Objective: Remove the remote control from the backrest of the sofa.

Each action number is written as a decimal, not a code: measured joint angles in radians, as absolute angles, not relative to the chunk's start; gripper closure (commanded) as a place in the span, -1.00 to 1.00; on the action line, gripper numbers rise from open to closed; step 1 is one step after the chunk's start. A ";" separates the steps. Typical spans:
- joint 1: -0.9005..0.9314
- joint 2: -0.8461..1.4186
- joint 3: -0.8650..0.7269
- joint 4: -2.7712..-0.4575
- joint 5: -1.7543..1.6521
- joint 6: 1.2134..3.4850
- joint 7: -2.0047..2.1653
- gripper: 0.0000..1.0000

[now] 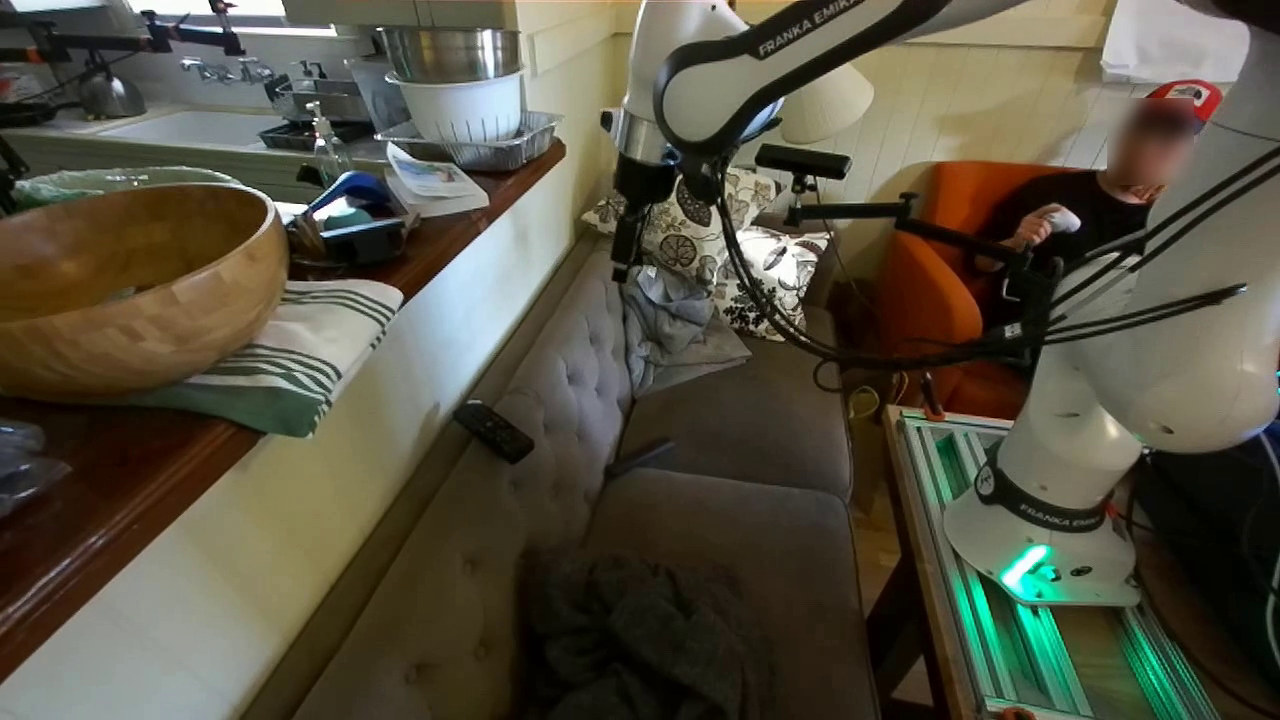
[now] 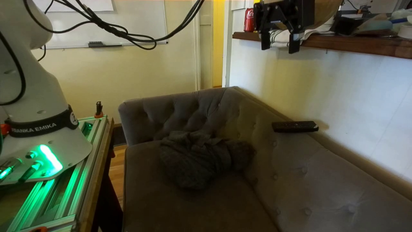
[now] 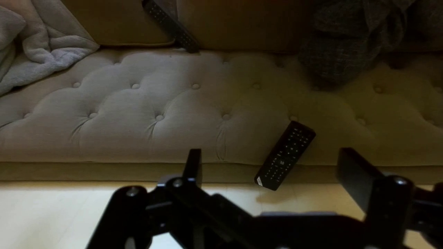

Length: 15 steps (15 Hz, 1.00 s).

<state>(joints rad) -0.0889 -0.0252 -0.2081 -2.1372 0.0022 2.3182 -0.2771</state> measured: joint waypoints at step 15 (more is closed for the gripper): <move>0.016 0.544 -0.173 -1.710 -0.217 2.371 0.300 -1.00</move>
